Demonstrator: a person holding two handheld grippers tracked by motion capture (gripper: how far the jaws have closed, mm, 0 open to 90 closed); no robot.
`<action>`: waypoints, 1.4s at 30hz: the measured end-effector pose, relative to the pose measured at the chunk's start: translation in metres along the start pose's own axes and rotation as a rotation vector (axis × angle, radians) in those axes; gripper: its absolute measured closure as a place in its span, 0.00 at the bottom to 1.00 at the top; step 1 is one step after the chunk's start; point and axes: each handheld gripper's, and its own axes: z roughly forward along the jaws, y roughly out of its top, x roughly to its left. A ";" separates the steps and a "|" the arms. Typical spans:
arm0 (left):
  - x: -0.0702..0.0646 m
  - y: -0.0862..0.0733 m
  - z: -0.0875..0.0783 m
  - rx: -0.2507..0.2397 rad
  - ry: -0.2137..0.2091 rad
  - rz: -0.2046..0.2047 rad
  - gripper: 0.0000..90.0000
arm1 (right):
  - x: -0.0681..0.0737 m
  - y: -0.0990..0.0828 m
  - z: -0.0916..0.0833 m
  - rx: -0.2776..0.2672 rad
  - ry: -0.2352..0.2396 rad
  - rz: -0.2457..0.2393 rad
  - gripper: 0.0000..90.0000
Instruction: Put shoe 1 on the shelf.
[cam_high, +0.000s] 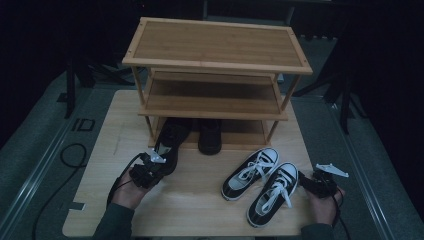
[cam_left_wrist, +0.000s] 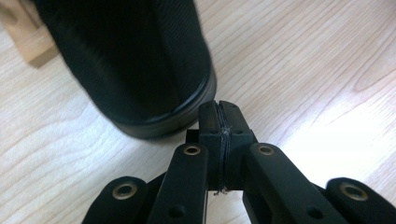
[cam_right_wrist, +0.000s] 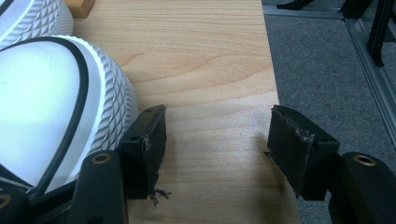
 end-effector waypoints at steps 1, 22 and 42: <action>0.001 -0.002 0.000 0.000 0.001 -0.004 0.99 | 0.000 0.000 0.000 0.000 0.000 0.000 0.41; 0.019 -0.012 0.011 0.015 0.022 -0.070 0.99 | 0.000 0.000 0.000 0.000 -0.001 0.001 0.41; 0.026 0.002 0.006 -0.008 0.037 -0.087 0.99 | 0.000 0.000 0.000 0.000 -0.001 0.001 0.41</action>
